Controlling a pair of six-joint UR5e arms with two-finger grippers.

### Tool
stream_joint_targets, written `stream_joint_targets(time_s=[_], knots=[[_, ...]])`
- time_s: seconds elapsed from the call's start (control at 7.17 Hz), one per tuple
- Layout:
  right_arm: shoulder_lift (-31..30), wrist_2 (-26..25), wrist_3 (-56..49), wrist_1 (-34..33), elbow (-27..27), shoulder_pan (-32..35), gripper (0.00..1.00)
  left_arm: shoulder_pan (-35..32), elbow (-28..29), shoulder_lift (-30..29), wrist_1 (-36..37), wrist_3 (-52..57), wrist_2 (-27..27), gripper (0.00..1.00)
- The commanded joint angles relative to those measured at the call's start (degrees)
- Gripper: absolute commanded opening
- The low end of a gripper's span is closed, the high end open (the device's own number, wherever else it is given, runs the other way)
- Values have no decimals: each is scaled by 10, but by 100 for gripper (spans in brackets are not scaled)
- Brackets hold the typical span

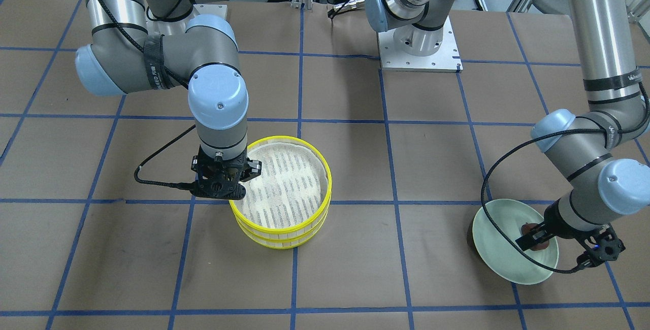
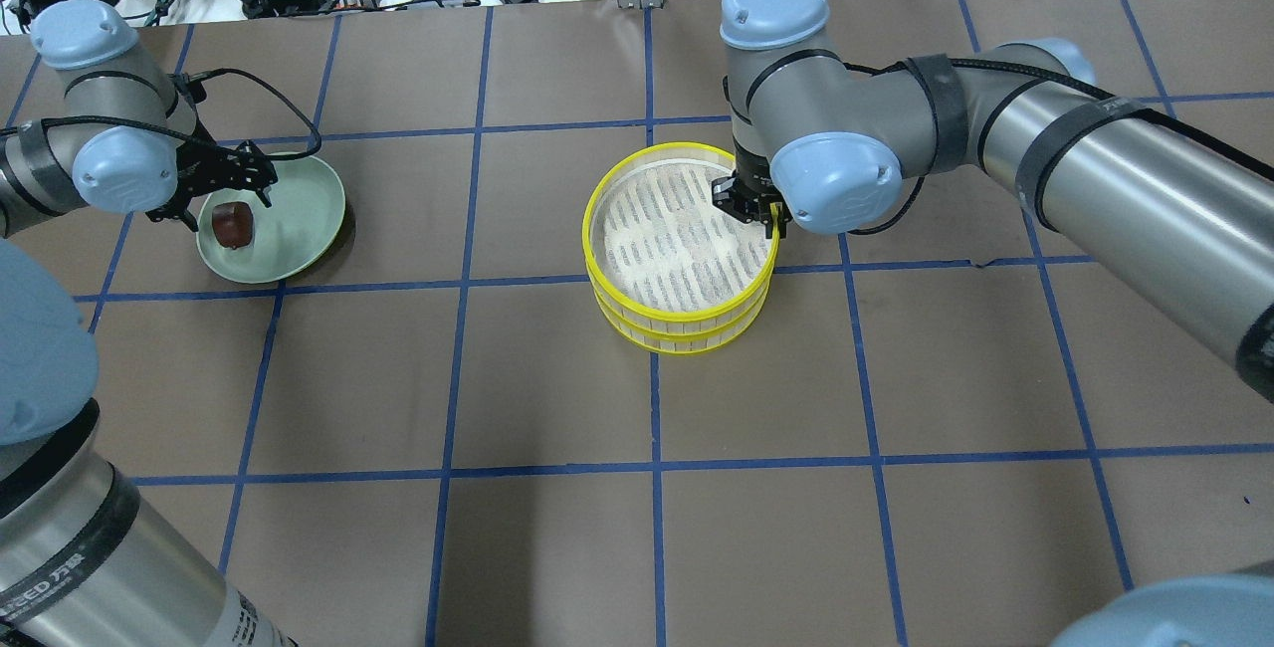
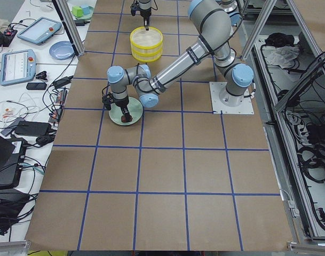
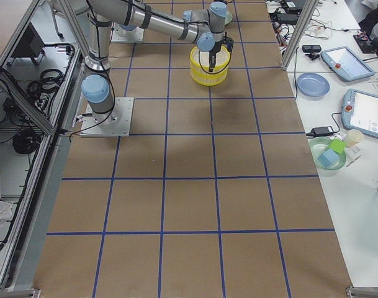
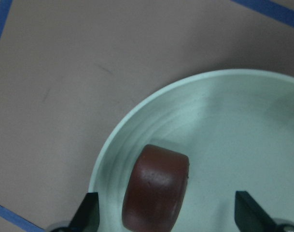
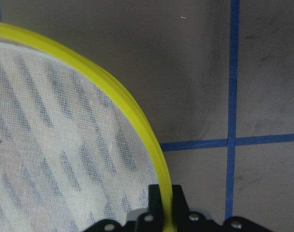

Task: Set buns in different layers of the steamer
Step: 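Lift the dark brown bun with the left gripper toward the steamer while the right withdraws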

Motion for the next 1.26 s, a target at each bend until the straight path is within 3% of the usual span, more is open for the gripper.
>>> stream_joint_targets(time_s=[0.0,0.14,0.28,0.56,0.7,0.84,1.12], knots=[[-4,0,-1,-2,-2,0,100,0,-1,-5,0,4,-5,33],[-29,-1,-2,1,-11,1,100,0,1,-5,1,4,-5,0],[-73,4,-9,17,-21,1,100,0,4,-4,3,6,-6,0],[-139,7,-11,164,-82,0,100,-5,5,14,-1,7,-12,0],[-143,8,-11,247,-132,-3,100,-17,5,34,-13,5,-62,0],[-137,10,-27,255,-142,-4,100,-38,10,61,-38,-2,-115,0],[-139,21,-63,252,-147,-40,100,-111,16,99,-38,-96,-119,0]])
